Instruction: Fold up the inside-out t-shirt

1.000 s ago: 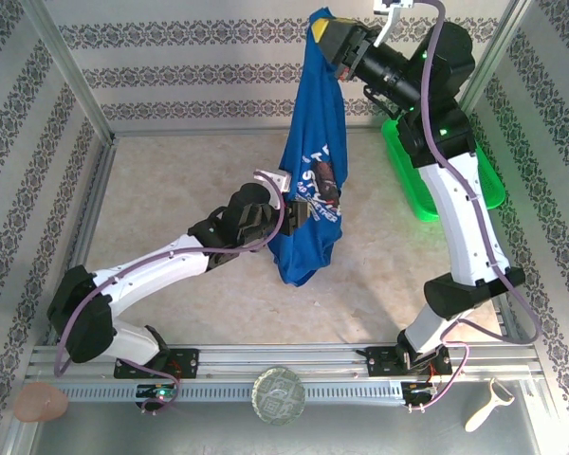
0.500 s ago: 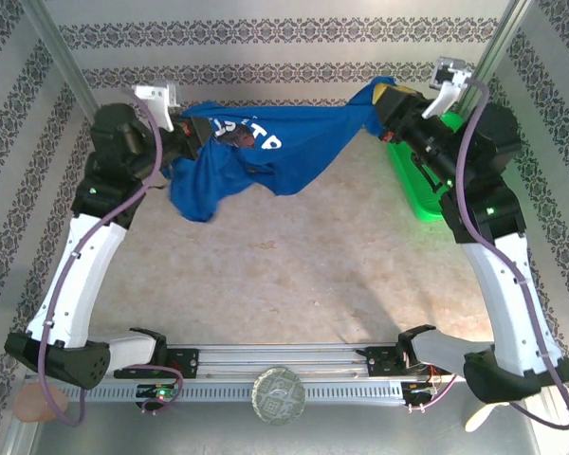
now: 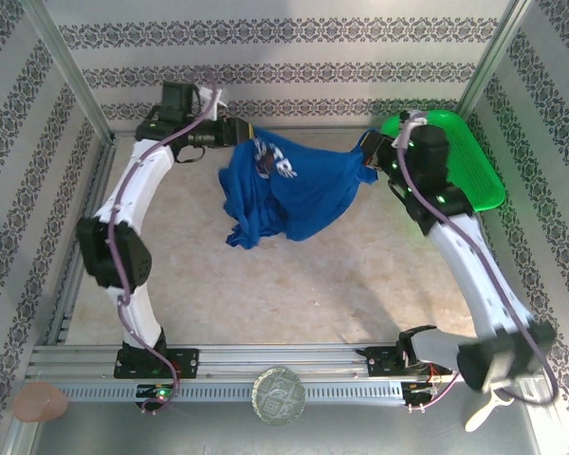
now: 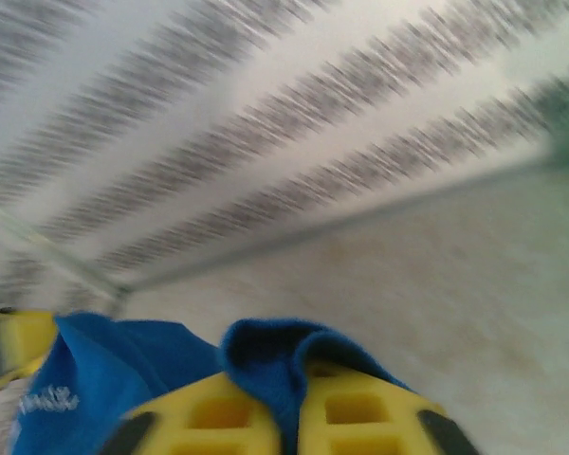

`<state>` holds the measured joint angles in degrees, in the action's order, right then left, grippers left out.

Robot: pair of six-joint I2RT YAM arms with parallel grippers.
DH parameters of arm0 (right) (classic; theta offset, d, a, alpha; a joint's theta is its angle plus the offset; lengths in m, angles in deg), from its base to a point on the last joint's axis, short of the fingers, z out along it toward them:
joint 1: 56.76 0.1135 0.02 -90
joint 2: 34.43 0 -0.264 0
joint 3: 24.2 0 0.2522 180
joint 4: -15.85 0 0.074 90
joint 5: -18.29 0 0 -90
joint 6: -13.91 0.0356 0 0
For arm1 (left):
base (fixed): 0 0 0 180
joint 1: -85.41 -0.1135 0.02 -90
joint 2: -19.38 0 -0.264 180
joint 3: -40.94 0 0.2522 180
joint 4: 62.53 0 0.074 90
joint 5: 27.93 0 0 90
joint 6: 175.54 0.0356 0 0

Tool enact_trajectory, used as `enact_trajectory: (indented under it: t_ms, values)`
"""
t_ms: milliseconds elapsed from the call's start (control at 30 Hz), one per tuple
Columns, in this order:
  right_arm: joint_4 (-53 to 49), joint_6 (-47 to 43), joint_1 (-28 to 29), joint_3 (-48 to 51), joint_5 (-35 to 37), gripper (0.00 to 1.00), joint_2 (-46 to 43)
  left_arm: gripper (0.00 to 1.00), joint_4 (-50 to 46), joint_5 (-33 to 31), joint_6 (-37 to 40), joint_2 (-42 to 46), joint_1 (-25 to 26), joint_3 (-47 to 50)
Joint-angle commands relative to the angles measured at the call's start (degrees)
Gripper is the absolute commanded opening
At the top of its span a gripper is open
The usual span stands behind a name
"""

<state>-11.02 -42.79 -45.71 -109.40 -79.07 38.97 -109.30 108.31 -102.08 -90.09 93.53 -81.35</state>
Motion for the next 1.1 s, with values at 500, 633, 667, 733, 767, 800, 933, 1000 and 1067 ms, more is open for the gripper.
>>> enact_trajectory:
  t_ms: [500, 633, 667, 733, 767, 800, 933, 1000, 1067]
  values:
    - [0.8, -12.3, 17.8, 8.7, -3.8, 0.67, 15.0, 0.75, 19.3, -21.1, -12.9, 17.9, 9.7, 42.5]
    - [0.4, -13.2, 19.8, 3.8, -3.6, 0.66, 24.3, 0.76, 16.2, -25.3, -10.2, 10.8, 12.1, 37.1]
    - [0.3, -13.4, 19.9, 3.0, -3.2, 0.65, 26.0, 0.76, 16.1, -26.0, -10.0, 9.6, 12.2, 36.3]
    - [-0.1, -13.5, 19.8, 1.0, -2.9, 0.65, 29.4, 0.76, 15.8, -28.8, -9.6, 7.5, 12.1, 35.0]
    - [-0.2, -13.6, 19.9, 0.2, -3.2, 0.64, 30.8, 0.76, 15.8, -29.6, -9.4, 6.8, 12.1, 34.7]
    - [-0.3, -13.7, 19.9, -0.5, -3.5, 0.64, 32.4, 0.76, 15.7, -30.2, -9.2, 5.8, 12.1, 34.2]
    - [-0.4, -13.1, 19.8, -3.4, -3.8, 0.62, 38.0, 0.77, 15.2, -29.8, -8.9, 1.0, 12.0, 31.6]
    - [-0.9, -12.6, 19.3, -4.7, -4.2, 0.44, 39.9, 0.74, 15.6, -28.5, -9.2, -1.3, 12.0, 30.7]
    - [-0.8, -11.8, 18.1, -4.8, -5.2, 0.19, 40.2, 0.62, 15.3, -27.5, -9.1, -3.8, 12.0, 29.4]
